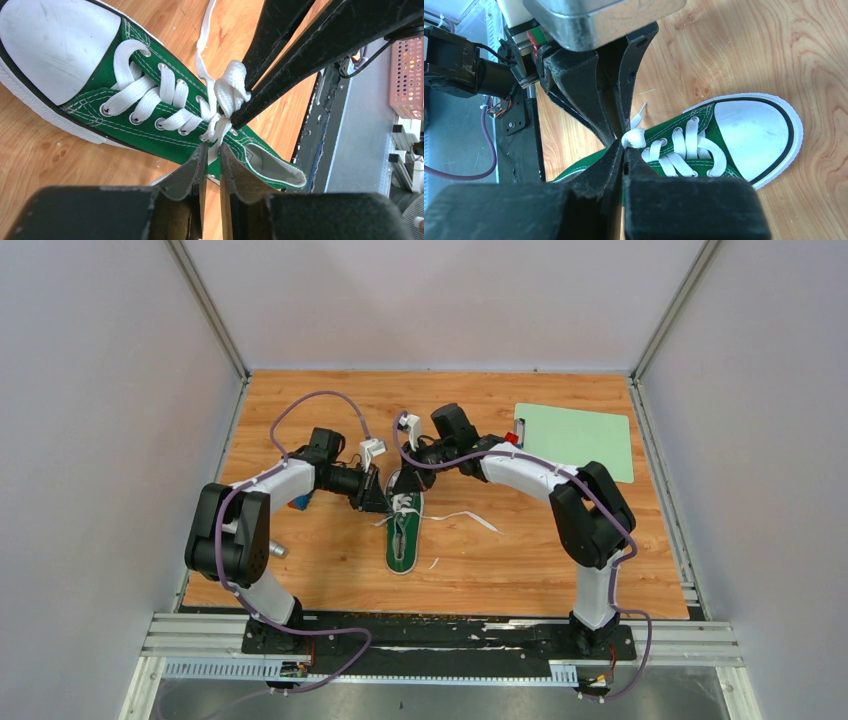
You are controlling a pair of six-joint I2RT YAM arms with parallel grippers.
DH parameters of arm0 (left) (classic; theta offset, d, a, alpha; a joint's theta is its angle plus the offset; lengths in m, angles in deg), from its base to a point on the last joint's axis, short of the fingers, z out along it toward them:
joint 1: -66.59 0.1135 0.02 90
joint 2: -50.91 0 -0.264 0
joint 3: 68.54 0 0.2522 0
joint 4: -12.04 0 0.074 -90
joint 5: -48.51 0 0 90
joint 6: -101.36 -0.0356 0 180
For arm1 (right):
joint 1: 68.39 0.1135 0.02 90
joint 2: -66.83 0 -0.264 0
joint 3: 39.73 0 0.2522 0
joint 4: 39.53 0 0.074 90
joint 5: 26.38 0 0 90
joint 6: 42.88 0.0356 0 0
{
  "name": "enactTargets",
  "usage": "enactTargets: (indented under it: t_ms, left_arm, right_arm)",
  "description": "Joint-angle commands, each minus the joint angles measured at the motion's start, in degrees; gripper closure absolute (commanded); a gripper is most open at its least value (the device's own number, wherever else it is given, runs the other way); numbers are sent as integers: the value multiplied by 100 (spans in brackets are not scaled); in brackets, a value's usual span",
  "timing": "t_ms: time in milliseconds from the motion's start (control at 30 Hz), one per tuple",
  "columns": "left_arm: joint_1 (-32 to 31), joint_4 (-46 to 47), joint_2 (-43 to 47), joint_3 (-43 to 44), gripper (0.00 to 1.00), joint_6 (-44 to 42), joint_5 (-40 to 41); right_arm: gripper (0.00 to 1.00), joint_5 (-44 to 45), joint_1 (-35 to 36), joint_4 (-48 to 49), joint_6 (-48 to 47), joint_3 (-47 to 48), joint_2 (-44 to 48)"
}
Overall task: Tie the shoes
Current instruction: Wrap the shoelace around the shoelace.
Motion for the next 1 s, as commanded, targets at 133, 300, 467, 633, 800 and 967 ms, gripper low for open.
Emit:
enactTargets:
  t_ms: [133, 300, 467, 633, 800, 967]
  left_arm:
    - [-29, 364, 90, 103, 71, -77, -250]
    - [-30, 421, 38, 149, 69, -72, -308]
    - [-58, 444, -28, 163, 76, -52, -435]
    - [-95, 486, -79, 166, 83, -32, -527]
    - [-117, 579, -145, 163, 95, 44, -538]
    - [-118, 586, -208, 108, 100, 44, -381]
  right_arm:
    - [100, -181, -31, 213, 30, 16, -52]
    - [100, -194, -31, 217, 35, 34, -64]
    - [100, -189, -38, 222, 35, 21, -66]
    - [100, -185, -38, 221, 35, -1, -59]
    - [99, -170, -42, 214, 1, -31, -47]
    - [79, -218, -293, -217, -444, -54, 205]
